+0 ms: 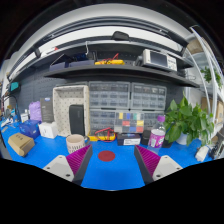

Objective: Pour water

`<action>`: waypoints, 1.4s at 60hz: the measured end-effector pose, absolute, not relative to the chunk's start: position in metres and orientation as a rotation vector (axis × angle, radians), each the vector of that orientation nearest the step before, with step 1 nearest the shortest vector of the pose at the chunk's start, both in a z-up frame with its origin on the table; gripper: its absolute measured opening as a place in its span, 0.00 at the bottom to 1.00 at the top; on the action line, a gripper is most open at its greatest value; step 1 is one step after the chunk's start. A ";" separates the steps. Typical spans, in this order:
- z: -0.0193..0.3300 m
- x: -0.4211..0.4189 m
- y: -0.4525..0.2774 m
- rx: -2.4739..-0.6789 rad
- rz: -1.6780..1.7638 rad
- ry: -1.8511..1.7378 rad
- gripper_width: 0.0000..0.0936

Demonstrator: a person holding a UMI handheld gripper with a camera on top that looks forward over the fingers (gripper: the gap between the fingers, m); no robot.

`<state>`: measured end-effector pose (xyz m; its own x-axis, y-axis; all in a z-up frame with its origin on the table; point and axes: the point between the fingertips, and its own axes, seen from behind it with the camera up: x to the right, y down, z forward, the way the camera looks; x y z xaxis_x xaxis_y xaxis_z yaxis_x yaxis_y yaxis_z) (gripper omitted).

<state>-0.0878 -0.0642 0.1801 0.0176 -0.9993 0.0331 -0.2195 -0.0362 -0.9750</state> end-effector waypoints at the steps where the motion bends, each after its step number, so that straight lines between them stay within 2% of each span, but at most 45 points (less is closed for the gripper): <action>1: 0.180 -0.088 -0.065 -1.402 -1.113 1.346 0.93; 31: 0.119 -0.080 -0.171 -1.382 -1.140 1.391 0.92; 46: 0.111 -0.031 -0.233 -1.369 -1.214 1.386 0.92; 64: 0.112 0.051 -0.241 -1.381 -1.215 1.310 0.92; 68: 0.113 0.064 -0.240 -1.375 -1.193 1.312 0.85; 73: 0.114 0.074 -0.240 -1.362 -1.182 1.326 0.56; 78: 0.114 0.077 -0.238 -1.365 -1.180 1.318 0.51; 83: 0.115 0.078 -0.234 -1.393 -1.209 1.299 0.40; 84: 0.115 0.079 -0.232 -1.400 -1.215 1.293 0.43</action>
<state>0.0785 -0.2323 0.1146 -0.0083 -0.9946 0.1039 -0.1649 -0.1011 -0.9811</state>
